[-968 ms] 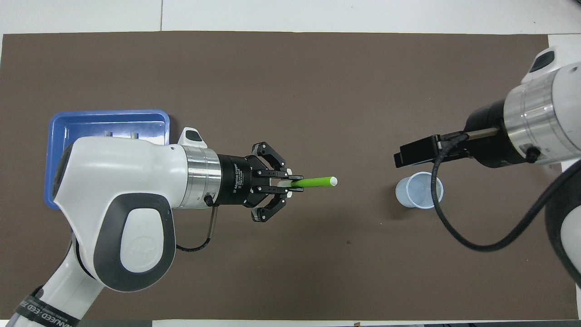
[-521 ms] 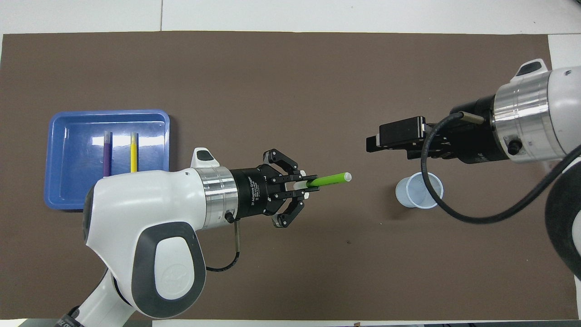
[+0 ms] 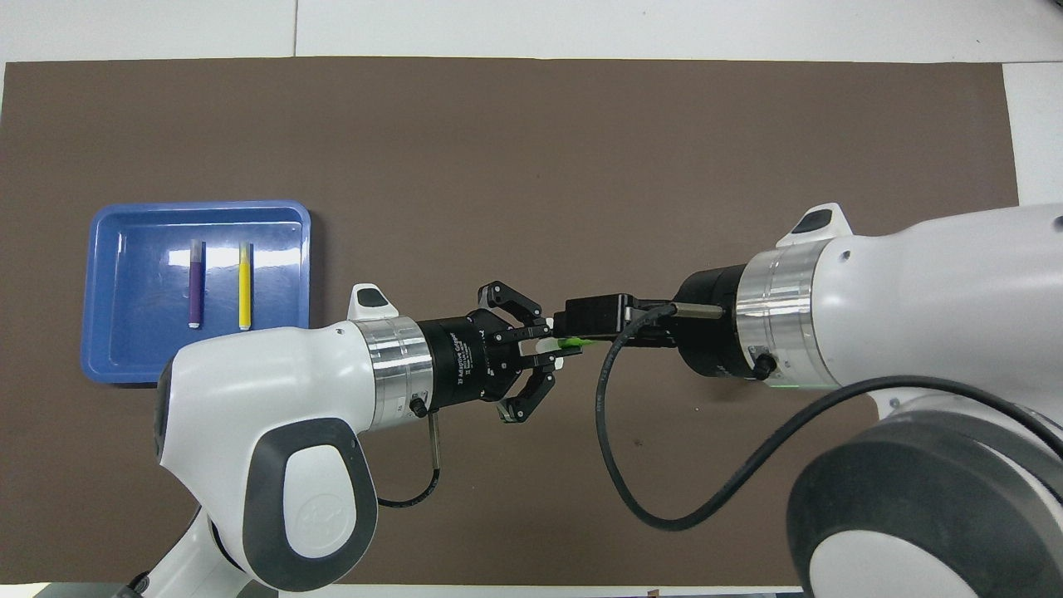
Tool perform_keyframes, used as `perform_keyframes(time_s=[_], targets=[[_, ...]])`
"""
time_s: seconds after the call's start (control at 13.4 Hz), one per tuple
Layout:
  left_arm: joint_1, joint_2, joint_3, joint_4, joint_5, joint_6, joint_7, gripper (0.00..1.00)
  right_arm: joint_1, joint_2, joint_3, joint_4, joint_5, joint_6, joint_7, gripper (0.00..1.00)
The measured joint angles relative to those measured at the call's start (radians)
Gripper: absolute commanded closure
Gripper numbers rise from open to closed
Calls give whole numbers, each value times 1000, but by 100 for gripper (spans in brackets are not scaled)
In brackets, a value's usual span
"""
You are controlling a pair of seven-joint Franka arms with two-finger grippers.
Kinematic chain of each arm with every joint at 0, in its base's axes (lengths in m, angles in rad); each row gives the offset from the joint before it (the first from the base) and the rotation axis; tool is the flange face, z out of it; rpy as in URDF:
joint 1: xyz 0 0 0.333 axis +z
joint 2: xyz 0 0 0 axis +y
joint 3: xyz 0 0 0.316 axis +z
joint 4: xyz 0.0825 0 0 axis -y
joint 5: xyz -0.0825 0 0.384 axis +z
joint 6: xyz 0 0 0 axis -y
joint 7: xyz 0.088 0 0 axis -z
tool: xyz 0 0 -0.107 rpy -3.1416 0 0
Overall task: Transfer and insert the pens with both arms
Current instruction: 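Grasp the green pen tip with the right gripper, open the left gripper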
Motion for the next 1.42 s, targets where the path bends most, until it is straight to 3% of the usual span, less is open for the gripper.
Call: perform_keyframes(time_s=[0.3,0.45,0.6,0.82,1.12,1.27,1.34,1.42], targets=[[0,-3,0,0,-10,1,0,100,0,-21,-2,-29,0,7,0,12],[0,-4,0,0,-11,1,0,100,-1,-21,-4,-32,0,16,0,27],[0,-4,0,0,-11,1,0,100,-1,-21,-5,-35,-1,19,0,32],[0,-5,1,0,-12,3,-1,100,-1,-21,-6,-42,-5,52,0,55],[1,-11,5,0,-13,4,-1,100,-5,-21,-10,-48,-10,56,-1,57],[1,-11,5,0,-13,4,-2,100,-5,-21,-10,-48,-10,57,-1,62],[1,-11,5,0,-13,4,-2,100,-5,-21,-10,-48,-10,57,-1,68],[1,-11,5,0,-13,4,-2,100,-5,-20,-10,-48,-10,59,-1,82]])
